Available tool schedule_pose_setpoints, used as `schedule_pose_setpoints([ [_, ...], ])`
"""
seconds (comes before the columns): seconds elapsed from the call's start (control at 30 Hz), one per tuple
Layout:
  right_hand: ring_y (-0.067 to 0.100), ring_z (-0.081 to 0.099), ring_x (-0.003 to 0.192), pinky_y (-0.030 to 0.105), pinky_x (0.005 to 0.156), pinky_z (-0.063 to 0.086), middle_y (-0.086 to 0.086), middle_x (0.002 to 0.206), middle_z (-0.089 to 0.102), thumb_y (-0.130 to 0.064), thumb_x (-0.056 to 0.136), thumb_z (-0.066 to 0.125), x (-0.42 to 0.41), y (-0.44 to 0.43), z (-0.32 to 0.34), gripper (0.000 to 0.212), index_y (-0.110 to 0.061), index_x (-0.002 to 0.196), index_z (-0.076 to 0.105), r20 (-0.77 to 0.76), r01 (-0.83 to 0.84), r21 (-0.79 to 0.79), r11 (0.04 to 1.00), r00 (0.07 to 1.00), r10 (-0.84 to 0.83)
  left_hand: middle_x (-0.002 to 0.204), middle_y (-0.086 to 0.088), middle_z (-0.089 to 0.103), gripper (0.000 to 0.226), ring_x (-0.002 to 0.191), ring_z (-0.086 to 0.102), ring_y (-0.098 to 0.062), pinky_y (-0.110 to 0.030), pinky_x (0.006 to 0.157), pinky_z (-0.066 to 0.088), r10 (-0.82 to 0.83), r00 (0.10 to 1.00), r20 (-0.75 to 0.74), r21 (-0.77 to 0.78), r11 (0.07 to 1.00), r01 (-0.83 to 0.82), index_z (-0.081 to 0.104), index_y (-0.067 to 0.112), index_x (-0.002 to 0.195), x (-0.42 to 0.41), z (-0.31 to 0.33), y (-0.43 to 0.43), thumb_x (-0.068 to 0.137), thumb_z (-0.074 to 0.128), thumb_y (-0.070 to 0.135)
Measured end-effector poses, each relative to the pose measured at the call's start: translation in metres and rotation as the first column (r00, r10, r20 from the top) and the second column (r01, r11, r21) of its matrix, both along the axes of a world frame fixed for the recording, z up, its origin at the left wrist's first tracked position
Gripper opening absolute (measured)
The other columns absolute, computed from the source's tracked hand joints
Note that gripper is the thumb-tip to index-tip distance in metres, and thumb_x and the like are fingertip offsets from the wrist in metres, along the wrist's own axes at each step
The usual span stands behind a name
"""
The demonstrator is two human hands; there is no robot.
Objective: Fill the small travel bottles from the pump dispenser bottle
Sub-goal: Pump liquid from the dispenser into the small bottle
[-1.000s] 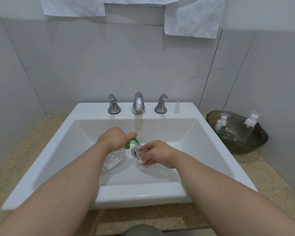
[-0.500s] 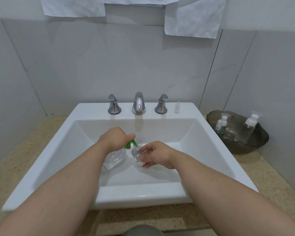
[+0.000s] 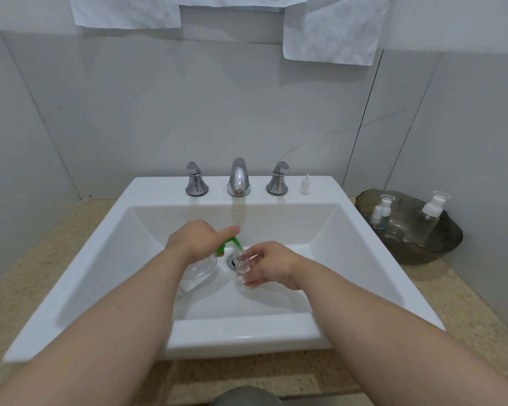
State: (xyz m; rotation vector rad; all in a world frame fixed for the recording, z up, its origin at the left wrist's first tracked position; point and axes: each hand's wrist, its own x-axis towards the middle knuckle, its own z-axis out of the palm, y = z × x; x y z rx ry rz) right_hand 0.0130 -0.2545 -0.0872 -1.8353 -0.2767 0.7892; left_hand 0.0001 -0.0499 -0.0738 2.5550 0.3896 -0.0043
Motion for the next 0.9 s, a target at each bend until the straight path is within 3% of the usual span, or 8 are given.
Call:
schedule_pose_setpoints([
  [0.17,0.031,0.071,0.088,0.043,0.093,0.061,0.015,0.106,0.063,0.023,0.075,0.068,0.0018,0.0015,-0.0025,0.052,-0.003,0.12,0.067,0.017,-0.007,-0.036,0.999,1.0,0.007,0.066,0.001,0.064,0.069,0.068,0.062,-0.021,-0.033,0.067,0.041,0.002,1.0,0.002,-0.01,1.0,-0.002,0.077,0.017,0.061,-0.0008,0.0012,-0.0004,0.086,0.053,0.077],
  [0.3,0.037,0.073,0.103,0.044,0.091,0.061,0.019,0.108,0.066,0.024,0.074,0.069,0.0011,0.0011,-0.0043,0.05,-0.004,0.115,0.067,0.009,-0.008,-0.045,0.999,1.0,0.009,0.062,0.002,0.061,0.067,0.066,0.061,-0.021,-0.033,0.067,0.041,0.0,1.0,-0.007,-0.015,1.0,0.0,0.076,0.016,0.061,-0.0011,0.0014,-0.0023,0.087,0.054,0.074],
  [0.6,0.027,0.072,0.093,0.042,0.094,0.06,0.012,0.092,0.073,0.023,0.075,0.068,0.0,-0.0005,-0.0024,0.042,0.002,0.111,0.069,0.03,-0.012,-0.061,0.998,0.999,0.014,0.06,0.004,0.063,0.061,0.063,0.06,-0.022,-0.033,0.067,0.044,0.002,1.0,-0.002,-0.045,0.999,-0.002,0.075,0.017,0.056,0.0002,-0.0003,-0.0004,0.081,0.056,0.07],
  [0.73,0.026,0.072,0.09,0.039,0.092,0.061,0.01,0.09,0.073,0.023,0.075,0.07,-0.0013,0.0001,-0.0006,0.036,-0.005,0.098,0.072,0.049,-0.001,-0.055,0.998,0.999,0.004,0.058,0.004,0.064,0.057,0.064,0.061,-0.023,-0.032,0.067,0.044,0.0,1.0,0.001,-0.057,0.998,0.001,0.074,0.018,0.053,-0.0004,0.0012,0.0006,0.079,0.056,0.065],
  [0.9,0.026,0.073,0.088,0.036,0.087,0.062,0.011,0.09,0.073,0.023,0.075,0.073,-0.003,0.0001,0.0011,0.036,-0.007,0.095,0.07,0.059,0.007,-0.057,0.998,0.998,-0.003,0.055,0.005,0.064,0.054,0.061,0.059,-0.022,-0.032,0.064,0.043,-0.009,1.0,0.0,-0.071,0.997,0.009,0.075,0.018,0.055,-0.0007,0.0021,-0.0003,0.077,0.055,0.063],
])
